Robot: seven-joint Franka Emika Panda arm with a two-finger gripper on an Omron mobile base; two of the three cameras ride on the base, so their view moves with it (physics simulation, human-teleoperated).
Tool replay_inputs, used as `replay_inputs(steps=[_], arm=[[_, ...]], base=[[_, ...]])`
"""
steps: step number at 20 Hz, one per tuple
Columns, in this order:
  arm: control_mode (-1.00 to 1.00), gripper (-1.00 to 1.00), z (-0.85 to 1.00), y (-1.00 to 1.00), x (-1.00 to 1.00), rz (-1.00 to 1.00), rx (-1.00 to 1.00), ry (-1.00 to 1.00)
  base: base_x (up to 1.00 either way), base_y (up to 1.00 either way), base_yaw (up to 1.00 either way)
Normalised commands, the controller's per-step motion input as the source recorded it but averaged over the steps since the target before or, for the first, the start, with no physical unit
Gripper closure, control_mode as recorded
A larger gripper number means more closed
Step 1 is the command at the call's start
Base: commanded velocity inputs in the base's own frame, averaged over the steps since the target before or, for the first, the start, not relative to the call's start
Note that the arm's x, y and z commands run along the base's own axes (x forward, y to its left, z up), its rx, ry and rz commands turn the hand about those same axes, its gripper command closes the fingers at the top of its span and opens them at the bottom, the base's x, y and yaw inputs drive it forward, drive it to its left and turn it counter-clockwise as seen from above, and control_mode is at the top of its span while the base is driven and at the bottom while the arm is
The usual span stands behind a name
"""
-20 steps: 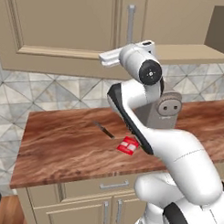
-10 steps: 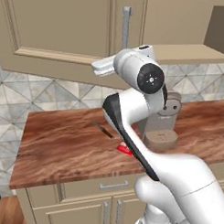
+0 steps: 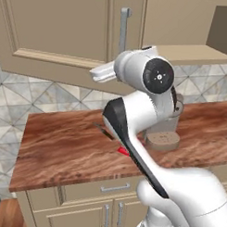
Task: Pick the pan from the cabinet and place it on the stove. Then turn on the stove burner for the pan.
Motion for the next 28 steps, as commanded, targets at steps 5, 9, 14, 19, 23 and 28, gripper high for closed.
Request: replay_inputs(steps=[5, 9, 14, 19, 23, 28], arm=[[-1.0, -1.0, 0.0, -0.05, -0.85, 0.01, 0.08, 0.0], [-1.0, -1.0, 0.0, -0.51, -0.63, 0.03, 0.14, 0.0], [-1.0, -1.0, -0.01, -0.94, -0.18, 0.09, 0.2, 0.07], [-1.0, -1.0, -0.15, -0.99, 0.0, 0.14, 0.24, 0.08], [-1.0, -1.0, -0.12, -0.62, 0.14, 0.06, 0.21, 0.01], [-1.0, -1.0, -0.02, -0.49, 0.13, 0.03, 0.25, 0.15]], base=[[0.0, 0.0, 0.0], [0.0, 0.0, 0.0], [0.0, 0.0, 0.0], [0.0, 0.0, 0.0], [0.0, 0.0, 0.0], [0.0, 0.0, 0.0]])
